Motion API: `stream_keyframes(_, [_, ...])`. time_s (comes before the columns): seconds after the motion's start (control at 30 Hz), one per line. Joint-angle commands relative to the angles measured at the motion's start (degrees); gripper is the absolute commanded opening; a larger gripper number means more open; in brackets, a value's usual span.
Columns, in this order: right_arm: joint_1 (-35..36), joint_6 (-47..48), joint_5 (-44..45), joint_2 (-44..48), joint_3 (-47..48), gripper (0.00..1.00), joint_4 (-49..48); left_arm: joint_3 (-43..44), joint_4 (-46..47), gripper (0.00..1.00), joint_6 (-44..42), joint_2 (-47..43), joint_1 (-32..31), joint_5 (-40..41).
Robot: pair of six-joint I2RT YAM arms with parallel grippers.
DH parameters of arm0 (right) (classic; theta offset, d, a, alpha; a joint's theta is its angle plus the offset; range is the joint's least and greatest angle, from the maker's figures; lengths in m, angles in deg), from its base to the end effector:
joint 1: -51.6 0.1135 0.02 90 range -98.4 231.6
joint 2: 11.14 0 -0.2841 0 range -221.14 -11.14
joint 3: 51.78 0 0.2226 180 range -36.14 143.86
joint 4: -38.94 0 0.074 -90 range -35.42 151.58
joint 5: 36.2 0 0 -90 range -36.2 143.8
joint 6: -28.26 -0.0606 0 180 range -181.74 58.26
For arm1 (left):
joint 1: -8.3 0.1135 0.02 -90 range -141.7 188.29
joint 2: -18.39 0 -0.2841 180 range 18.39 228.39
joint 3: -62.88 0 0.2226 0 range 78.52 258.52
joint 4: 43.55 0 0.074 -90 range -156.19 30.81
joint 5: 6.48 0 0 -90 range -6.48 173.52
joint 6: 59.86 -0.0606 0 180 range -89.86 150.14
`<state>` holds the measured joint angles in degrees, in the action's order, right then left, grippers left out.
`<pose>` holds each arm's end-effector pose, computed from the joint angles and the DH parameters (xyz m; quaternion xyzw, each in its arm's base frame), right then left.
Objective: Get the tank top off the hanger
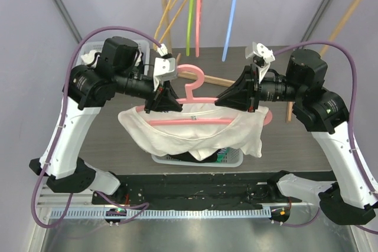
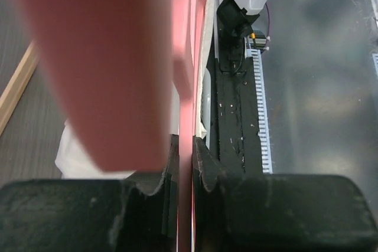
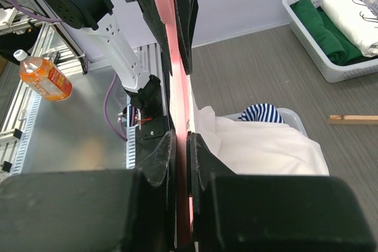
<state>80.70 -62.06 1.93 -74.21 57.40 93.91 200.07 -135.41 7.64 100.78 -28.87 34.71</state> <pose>0.1129 0.1174 0.5101 -0.4453 0.5910 0.4698 0.4813 0.1331 -0.1581 0.5083 0.5653 0.6155 -0.4187 0.3554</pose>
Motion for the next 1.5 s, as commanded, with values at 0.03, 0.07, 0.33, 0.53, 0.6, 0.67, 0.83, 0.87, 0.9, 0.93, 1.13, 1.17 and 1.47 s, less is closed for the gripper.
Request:
stream_keyframes(0.03, [-0.01,1.55,4.15,0.67,1.3,0.01,-4.0,1.58,-1.66,0.08,0.17,-2.49,-0.63,1.96])
stream_keyframes(0.07, [-0.01,1.63,4.5,0.67,0.6,0.01,-3.91,1.66,-1.12,0.07,0.18,-2.58,-0.63,2.49])
stream_keyframes(0.33, [-0.01,0.68,12.11,2.33,-2.39,0.27,-4.61,2.9,4.32,0.0,2.63,-3.73,-0.63,10.22])
stream_keyframes(0.53, [-0.01,-2.93,28.64,9.18,-8.45,0.77,-10.15,0.18,10.39,0.0,2.99,-5.92,-0.63,21.21])
stream_keyframes(0.6, [-0.01,-4.25,32.87,12.61,-9.6,0.84,-11.99,-0.97,12.32,0.0,3.16,-7.06,-0.63,22.71])
stream_keyframes(0.67, [-0.01,-6.43,37.96,16.11,-11.08,0.84,-13.92,-1.32,12.24,0.0,3.08,-7.24,-0.63,23.5])
stream_keyframes(0.83, [-0.1,-9.79,42.47,22.98,-18.54,0.84,-16.74,-1.15,10.93,0.0,2.82,-7.51,-0.63,22.63])
stream_keyframes(0.87, [-0.1,-10.05,42.82,23.69,-19.52,0.84,-16.31,-1.23,10.75,0.0,2.73,-7.59,-0.63,22.54])
stream_keyframes(0.9, [-0.01,-10.75,43.35,24.3,-20.58,0.84,-15.96,-1.41,10.57,0.0,2.73,-7.77,-0.63,22.36])
stream_keyframes(0.93, [-0.01,-11.19,43.61,24.48,-22.68,0.83,-15.52,-1.5,10.31,0.0,2.81,-7.77,-0.63,22.1])
stream_keyframes(1.13, [-0.1,-12.95,45.19,25.01,-28.14,0.8,-17.79,-0.88,8.99,0.0,2.9,-8.03,-0.63,19.99])
stream_keyframes(1.17, [-0.1,-13.04,45.46,24.92,-28.41,0.8,-18.23,-0.88,8.9,0.0,2.99,-8.21,-0.63,19.82])
stream_keyframes(1.47, [-0.01,-14.88,43.27,22.29,-29.9,0.66,-24.65,-1.41,8.38,0.0,3.25,-8.74,-0.63,18.94])
